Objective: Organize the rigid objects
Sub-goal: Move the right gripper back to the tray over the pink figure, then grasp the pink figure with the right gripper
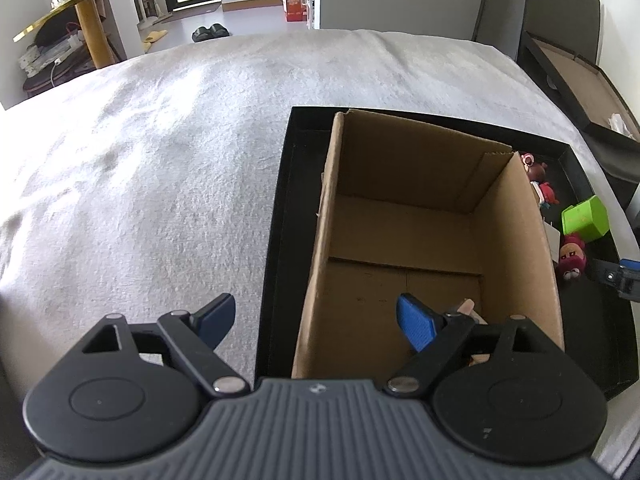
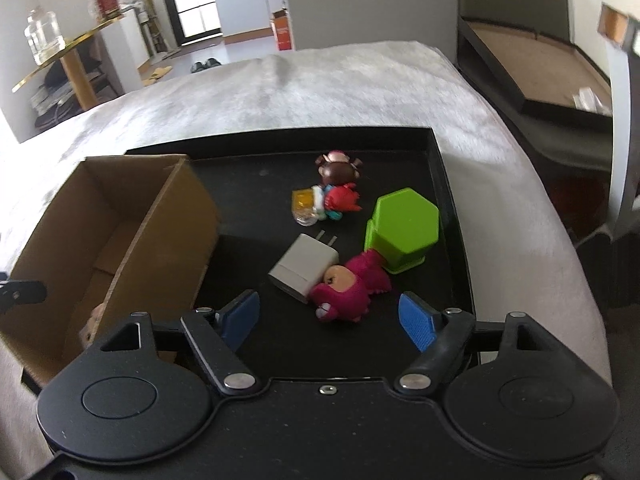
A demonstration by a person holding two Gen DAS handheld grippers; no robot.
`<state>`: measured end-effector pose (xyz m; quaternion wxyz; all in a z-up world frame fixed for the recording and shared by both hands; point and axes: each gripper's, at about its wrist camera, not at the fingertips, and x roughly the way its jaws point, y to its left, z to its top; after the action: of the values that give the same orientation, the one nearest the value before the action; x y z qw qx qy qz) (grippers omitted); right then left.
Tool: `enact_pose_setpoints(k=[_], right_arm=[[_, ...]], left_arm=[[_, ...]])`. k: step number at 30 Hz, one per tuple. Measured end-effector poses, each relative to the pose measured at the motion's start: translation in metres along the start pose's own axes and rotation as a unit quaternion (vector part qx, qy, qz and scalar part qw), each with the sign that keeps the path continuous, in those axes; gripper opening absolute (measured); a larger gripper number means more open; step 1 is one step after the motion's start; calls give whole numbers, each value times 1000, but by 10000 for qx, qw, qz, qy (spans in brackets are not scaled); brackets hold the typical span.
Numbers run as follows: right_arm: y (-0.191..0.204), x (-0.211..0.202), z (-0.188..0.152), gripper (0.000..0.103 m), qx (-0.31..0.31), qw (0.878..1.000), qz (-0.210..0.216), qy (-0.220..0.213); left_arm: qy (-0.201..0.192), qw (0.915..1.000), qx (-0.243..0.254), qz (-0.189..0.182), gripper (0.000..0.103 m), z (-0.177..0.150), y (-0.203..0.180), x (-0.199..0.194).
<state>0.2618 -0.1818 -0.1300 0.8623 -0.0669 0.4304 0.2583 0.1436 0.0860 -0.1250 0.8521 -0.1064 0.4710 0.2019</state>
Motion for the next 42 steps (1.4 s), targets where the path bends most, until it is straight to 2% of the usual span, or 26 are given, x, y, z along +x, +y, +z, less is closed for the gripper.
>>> enact_pose_setpoints(k=[8,14,18,21,27,42], right_arm=[[-18,25,4,72,638,9979,-97,89],[-22,47,5,64,1018,9946,-75,185],[-22,54,3,41,1108,9933,95,303],[-16,49,6,41,854,9956,-40,373],[-12,35,6,41,808,9961,7,343],[21,-5,24,41,134,9998,12,-129]], left_arm=[[56,10000,-35,-2,87,1,2,6],[78,10000,-18,-13,87,2,1,7],[92,10000,-5,-28,87,0,1,8],[102,9999,4,-42,87,0,0,8],[80,9999,-11,-63,87,-2,1,8],[-78,9999,-45,-94,87,-6,8,2]])
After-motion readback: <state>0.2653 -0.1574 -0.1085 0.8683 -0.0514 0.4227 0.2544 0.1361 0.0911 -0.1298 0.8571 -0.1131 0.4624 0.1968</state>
